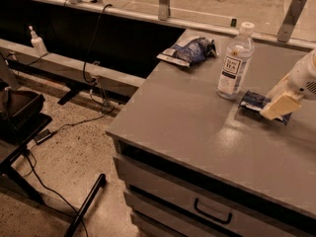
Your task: Move rxbar chocolate near blue plastic bottle
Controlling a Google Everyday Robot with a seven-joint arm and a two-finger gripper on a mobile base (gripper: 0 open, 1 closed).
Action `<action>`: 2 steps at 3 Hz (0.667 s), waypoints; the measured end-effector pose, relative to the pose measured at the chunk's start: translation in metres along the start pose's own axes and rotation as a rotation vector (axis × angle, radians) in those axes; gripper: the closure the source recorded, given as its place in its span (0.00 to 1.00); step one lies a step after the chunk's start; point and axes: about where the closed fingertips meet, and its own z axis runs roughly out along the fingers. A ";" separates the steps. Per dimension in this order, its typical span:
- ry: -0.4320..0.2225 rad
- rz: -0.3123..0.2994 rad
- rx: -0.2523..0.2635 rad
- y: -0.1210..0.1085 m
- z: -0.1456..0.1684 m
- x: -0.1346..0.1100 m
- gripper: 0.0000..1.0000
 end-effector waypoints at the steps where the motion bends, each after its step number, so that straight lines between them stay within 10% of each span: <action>1: -0.006 0.015 0.010 -0.001 0.010 -0.003 0.54; 2: -0.019 0.031 0.033 -0.008 0.012 -0.008 0.31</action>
Offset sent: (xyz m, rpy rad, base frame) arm 0.0250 0.0049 -0.0033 0.0204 -0.0580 -0.0661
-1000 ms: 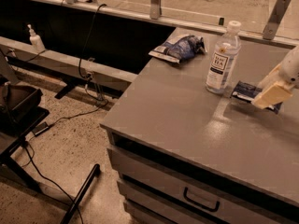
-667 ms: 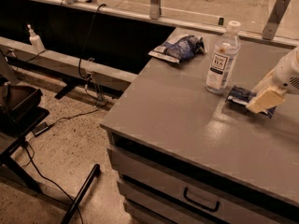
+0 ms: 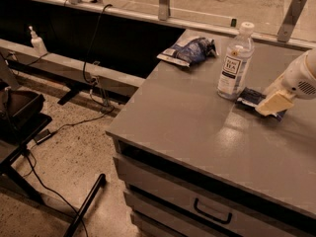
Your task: Move rxbar chocolate near blue plastic bottle
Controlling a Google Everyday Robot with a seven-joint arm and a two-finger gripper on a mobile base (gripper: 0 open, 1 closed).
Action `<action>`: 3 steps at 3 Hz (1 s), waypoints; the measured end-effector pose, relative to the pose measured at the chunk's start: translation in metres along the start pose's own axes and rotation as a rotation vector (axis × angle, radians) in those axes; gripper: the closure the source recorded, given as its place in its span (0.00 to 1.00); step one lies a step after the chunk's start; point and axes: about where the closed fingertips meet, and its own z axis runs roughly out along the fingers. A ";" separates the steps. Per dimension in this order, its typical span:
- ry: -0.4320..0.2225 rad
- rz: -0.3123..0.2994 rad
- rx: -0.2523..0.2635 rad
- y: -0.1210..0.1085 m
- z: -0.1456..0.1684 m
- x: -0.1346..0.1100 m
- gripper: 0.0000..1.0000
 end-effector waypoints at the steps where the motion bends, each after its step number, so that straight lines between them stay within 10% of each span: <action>1: 0.000 -0.001 0.000 0.000 0.000 -0.001 0.08; 3: -0.023 -0.022 -0.007 -0.009 -0.017 -0.003 0.00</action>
Offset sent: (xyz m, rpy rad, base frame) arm 0.0002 0.0009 0.0001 0.0000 -0.0008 0.0005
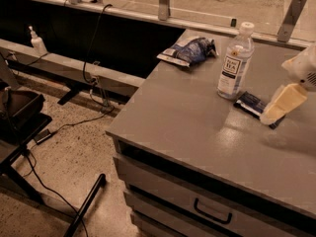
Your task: Move rxbar chocolate near blue plastic bottle
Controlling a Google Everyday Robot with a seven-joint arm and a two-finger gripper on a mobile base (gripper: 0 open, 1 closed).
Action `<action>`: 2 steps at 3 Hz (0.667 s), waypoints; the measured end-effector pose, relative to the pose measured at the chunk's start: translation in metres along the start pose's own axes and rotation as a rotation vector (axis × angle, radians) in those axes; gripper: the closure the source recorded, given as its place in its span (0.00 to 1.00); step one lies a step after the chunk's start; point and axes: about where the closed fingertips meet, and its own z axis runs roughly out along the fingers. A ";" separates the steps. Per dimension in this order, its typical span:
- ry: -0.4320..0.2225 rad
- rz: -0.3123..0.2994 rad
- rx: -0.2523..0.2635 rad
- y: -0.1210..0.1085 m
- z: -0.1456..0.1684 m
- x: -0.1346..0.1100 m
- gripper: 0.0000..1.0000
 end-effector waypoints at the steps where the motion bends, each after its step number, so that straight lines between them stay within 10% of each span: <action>1: 0.008 -0.073 0.024 -0.025 -0.046 0.004 0.00; 2: 0.006 -0.098 0.052 -0.035 -0.067 0.002 0.00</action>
Offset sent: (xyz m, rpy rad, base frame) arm 0.0006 -0.0307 0.0470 -0.0510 -0.0351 0.0558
